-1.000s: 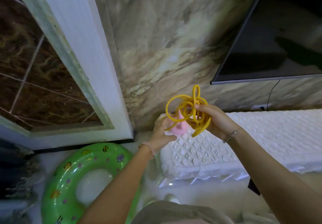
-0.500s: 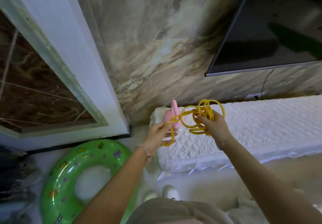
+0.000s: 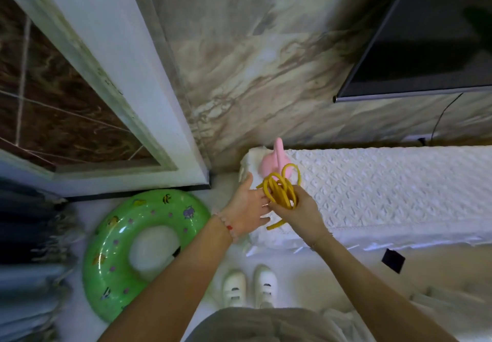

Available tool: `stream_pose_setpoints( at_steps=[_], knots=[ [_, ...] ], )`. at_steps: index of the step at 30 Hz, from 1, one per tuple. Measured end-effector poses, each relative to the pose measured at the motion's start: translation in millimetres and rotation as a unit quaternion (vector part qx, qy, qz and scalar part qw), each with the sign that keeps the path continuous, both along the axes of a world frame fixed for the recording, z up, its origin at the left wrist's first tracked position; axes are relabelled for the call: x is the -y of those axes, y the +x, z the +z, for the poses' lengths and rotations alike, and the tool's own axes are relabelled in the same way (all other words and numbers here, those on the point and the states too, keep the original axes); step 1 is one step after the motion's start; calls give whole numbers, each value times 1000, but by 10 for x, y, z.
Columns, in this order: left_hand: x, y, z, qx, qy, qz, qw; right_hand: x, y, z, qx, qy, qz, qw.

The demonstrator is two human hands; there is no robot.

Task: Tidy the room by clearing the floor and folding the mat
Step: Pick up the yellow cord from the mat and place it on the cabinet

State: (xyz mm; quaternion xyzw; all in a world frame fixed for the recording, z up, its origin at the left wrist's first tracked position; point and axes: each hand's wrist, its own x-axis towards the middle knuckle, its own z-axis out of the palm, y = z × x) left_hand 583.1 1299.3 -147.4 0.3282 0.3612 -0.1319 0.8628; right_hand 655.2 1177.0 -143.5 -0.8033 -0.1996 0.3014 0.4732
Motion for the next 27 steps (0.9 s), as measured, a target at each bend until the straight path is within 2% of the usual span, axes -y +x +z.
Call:
stream_pose_setpoints(
  at_steps=[1, 3, 7, 13, 17, 20, 23, 25, 27],
  knots=[
    [-2, -5, -25, -14, 13, -19, 1000, 19, 31, -28, -1, 2, -10, 1000],
    [4, -6, -59, -44, 40, -29, 998, 59, 126, -123, -57, 11, -34, 998],
    [55, -110, -266, -117, 85, 29, 989, 70, 399, -628, -133, -6, -95, 986],
    [82, -184, -712, -134, 38, 100, 985, 54, 675, -1479, -248, -63, -158, 954],
    [104, -144, -927, -145, 39, 146, 978, 49, 794, -2009, -327, -72, -203, 920],
    [104, -109, -1132, -136, 46, 177, 974, -26, 885, -2390, -378, -58, -221, 897],
    [125, -66, -1349, -153, 53, 190, 968, -192, 1006, -2642, -433, -3, -219, 875],
    [156, -58, -1464, -163, 57, 197, 965, -289, 1077, -2746, -449, 21, -217, 867],
    [182, -70, -1558, -162, 51, 207, 963, -335, 1133, -2822, -438, 12, -210, 874]
  ],
)
